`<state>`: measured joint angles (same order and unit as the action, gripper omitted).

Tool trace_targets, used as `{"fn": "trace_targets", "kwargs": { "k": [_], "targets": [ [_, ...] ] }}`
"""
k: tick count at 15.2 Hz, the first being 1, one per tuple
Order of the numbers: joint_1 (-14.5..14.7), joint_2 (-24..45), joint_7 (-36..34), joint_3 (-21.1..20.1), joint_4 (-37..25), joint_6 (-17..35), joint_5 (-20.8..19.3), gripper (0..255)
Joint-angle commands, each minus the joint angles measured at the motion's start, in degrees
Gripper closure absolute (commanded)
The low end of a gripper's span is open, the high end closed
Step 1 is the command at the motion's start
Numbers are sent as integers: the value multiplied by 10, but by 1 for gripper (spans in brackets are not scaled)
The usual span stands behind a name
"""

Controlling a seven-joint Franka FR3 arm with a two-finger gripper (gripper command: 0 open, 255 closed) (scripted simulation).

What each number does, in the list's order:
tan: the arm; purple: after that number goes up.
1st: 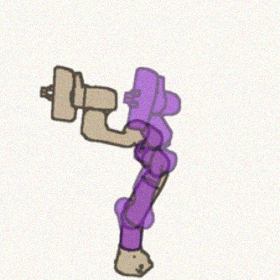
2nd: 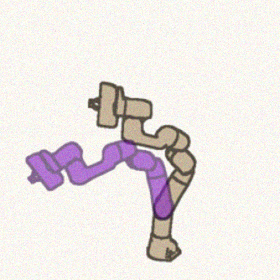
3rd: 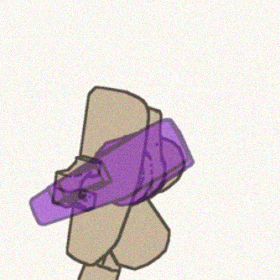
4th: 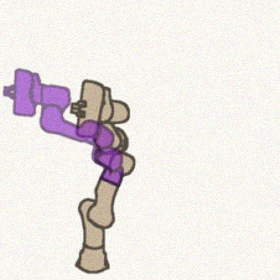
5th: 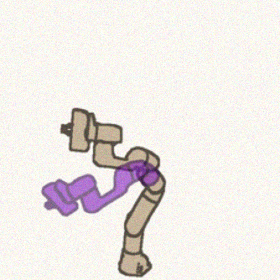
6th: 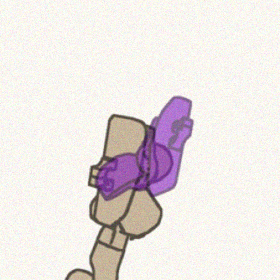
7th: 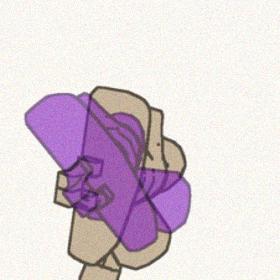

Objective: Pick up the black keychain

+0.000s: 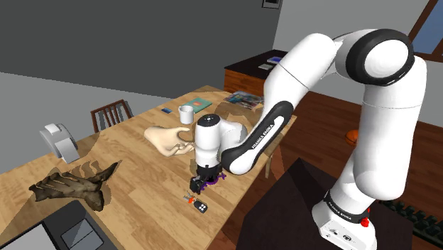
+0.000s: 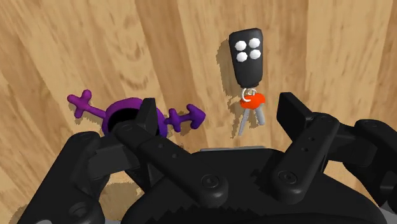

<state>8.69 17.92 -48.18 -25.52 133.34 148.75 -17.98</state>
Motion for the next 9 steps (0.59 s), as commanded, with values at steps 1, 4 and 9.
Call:
{"fn": "trace_targets", "kwargs": {
  "k": [1,4,9],
  "targets": [
    [28,49,-38,16,-36,6,-31,0],
    [64,117,-73,41,-90,13,-59,0],
    [78,147,-86,58,-99,33,-77,0]
  ]
}}
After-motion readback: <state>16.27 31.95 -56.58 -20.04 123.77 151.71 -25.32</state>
